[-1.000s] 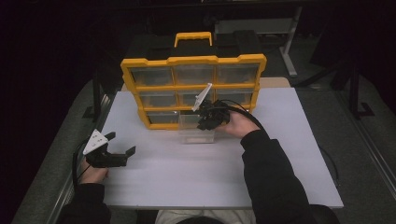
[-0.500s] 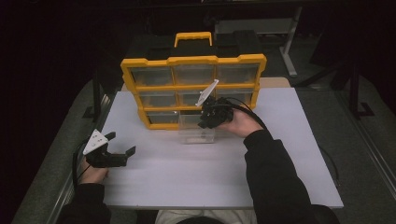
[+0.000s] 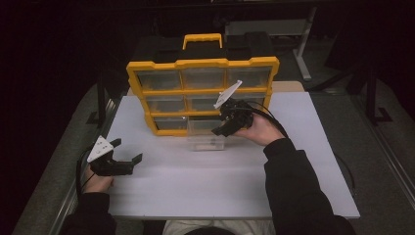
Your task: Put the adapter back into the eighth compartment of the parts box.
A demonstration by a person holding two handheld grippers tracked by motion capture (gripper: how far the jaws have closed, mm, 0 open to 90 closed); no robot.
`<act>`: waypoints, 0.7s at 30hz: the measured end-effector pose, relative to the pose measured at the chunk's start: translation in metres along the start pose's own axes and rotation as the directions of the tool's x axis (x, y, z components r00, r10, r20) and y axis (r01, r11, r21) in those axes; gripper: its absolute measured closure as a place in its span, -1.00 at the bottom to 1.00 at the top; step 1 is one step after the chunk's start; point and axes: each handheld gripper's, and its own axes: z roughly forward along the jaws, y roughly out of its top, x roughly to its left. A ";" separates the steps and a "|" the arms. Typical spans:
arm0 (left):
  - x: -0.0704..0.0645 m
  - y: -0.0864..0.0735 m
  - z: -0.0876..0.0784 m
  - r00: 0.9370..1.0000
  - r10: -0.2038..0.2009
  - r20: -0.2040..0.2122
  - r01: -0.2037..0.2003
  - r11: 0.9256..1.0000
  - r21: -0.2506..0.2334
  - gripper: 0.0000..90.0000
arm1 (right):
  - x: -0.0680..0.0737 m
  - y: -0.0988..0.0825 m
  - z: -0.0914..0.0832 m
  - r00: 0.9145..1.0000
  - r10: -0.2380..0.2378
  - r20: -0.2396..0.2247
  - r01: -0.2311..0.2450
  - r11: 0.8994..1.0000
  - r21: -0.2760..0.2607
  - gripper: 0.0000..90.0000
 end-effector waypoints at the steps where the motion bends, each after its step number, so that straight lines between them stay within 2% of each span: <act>1: 0.000 0.000 0.000 1.000 0.000 0.000 0.000 1.000 0.001 -1.00 | 0.000 -0.001 -0.002 1.000 0.003 0.005 -0.003 1.000 -0.003 -0.20; 8: -0.001 0.000 0.000 1.000 0.001 0.003 -0.001 1.000 0.003 -1.00 | -0.001 -0.014 -0.012 0.997 0.059 0.044 -0.058 0.998 -0.025 -0.59; 15: -0.001 0.000 0.000 1.000 0.001 0.002 -0.001 1.000 0.005 -1.00 | -0.002 -0.028 -0.025 0.992 0.107 0.069 -0.102 0.992 -0.077 -0.75; 21: -0.001 0.000 0.000 1.000 0.001 0.002 -0.001 1.000 0.005 -1.00 | -0.003 -0.038 -0.032 0.985 0.142 0.099 -0.131 0.986 -0.107 -0.98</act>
